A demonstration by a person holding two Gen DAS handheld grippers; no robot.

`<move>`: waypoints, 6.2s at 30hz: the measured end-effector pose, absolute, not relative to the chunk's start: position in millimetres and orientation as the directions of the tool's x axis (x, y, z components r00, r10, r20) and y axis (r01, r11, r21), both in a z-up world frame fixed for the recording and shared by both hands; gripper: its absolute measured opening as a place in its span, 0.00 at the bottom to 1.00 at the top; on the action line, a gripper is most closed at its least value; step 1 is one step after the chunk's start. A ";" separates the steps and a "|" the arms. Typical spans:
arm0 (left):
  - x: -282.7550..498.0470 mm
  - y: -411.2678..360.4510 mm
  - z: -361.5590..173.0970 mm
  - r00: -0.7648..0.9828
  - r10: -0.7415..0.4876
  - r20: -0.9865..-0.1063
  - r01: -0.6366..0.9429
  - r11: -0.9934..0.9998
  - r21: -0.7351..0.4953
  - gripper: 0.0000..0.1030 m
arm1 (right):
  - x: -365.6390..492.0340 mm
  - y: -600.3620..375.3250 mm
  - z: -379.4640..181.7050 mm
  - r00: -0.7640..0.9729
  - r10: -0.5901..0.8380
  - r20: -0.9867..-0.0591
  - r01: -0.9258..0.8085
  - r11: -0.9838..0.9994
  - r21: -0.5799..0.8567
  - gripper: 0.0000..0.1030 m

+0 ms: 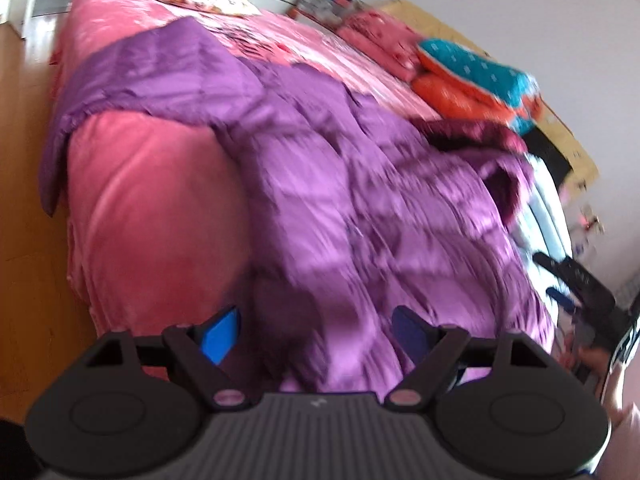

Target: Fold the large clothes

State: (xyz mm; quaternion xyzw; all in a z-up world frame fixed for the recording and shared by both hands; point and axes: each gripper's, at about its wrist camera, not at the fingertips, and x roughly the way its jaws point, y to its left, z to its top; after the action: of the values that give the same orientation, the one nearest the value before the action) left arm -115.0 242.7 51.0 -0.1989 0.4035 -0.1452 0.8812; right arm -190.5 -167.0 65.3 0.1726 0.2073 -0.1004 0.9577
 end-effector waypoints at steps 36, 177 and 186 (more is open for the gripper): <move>-31.0 195.3 241.3 0.864 -0.285 -0.415 -0.017 0.808 -0.589 0.07 | -300.0 -282.4 28.6 0.860 -0.008 -0.510 0.264 0.863 0.431 1.00; 32.6 111.3 69.1 0.853 -0.156 -0.497 0.217 0.974 0.066 0.75 | -87.8 -214.0 77.1 0.872 -0.012 -0.489 0.227 0.894 0.385 0.91; 71.2 128.5 34.2 0.814 -0.181 -0.552 0.203 0.979 -0.021 0.76 | -41.9 -191.7 31.3 0.813 -0.034 -0.581 0.270 0.907 0.325 0.87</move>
State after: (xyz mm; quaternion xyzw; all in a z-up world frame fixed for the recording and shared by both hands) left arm 71.2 128.5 34.2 0.0195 0.2876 -0.1007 0.9522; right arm -41.9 -191.7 31.3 0.2002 0.2944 -0.0815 0.9309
